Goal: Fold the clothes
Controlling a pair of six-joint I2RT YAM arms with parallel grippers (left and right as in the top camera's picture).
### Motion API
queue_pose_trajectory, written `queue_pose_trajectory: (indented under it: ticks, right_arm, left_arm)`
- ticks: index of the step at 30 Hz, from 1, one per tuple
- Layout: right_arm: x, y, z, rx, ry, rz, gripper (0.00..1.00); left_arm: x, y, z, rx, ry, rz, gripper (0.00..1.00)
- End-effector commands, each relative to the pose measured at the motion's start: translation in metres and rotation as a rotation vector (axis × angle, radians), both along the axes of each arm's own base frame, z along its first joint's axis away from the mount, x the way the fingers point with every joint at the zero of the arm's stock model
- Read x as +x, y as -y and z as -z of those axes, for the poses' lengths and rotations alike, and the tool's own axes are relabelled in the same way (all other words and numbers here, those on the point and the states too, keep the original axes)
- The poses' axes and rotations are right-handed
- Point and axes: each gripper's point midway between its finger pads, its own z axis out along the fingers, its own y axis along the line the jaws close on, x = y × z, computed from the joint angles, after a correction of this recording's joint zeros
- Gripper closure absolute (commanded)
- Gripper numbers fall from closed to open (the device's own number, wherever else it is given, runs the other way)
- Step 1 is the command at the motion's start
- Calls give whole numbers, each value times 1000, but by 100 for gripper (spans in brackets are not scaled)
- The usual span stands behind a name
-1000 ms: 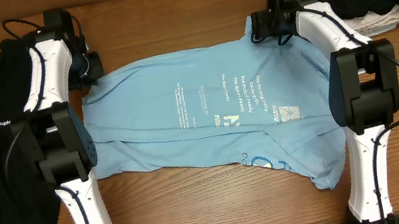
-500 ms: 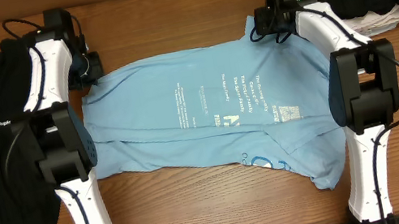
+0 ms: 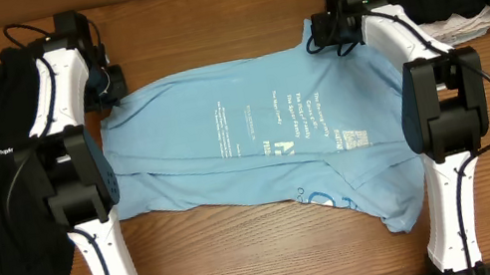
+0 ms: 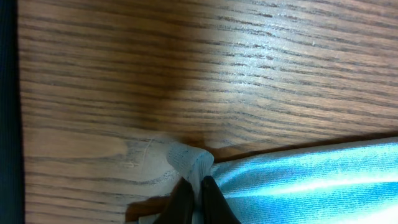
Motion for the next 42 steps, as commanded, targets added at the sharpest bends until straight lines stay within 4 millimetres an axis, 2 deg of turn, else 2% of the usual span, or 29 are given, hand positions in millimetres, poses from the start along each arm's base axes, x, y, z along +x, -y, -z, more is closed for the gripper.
queue_pose_trajectory:
  ticks: [1, 6, 11, 16, 20, 24, 27, 28, 29, 35, 37, 42]
  right_arm:
    - [8, 10, -4, 29, 6, 53, 96]
    - [15, 25, -38, 86, 13, 65, 96]
    - [10, 45, -86, 94, -13, 93, 96]
    - [-24, 54, -120, 64, -124, 64, 96]
    - [-63, 54, -133, 51, -262, 48, 96]
    - [-94, 52, -136, 50, -375, 50, 96]
    - [-107, 56, -140, 21, -413, 77, 96]
    - [-112, 68, -148, -39, -411, 147, 96]
    - [-115, 71, -155, -51, -406, 167, 96]
    - [-141, 76, -184, -61, -410, 229, 96]
    - [-154, 79, -183, -76, -439, 262, 96]
    - [-183, 85, -165, -115, -540, 301, 96]
  left_arm:
    - [4, -9, 0, 15, 7, -18, 96]
    - [7, -16, -11, 56, 14, -24, 96]
    - [1, -26, -45, 115, -3, -33, 96]
    - [-6, -25, -85, 119, -5, -17, 96]
    - [-18, -24, -99, 116, -35, -15, 96]
    - [-32, -23, -96, 110, -95, -12, 96]
    - [-40, -22, -96, 104, -128, -13, 96]
    - [-50, -22, -96, 99, -166, -29, 96]
    - [-55, -23, -96, 96, -184, -38, 96]
    - [-57, -12, -91, 28, -195, -34, 96]
    - [-64, -12, -82, 33, -238, -21, 96]
    - [-82, -12, -63, 34, -332, -7, 96]
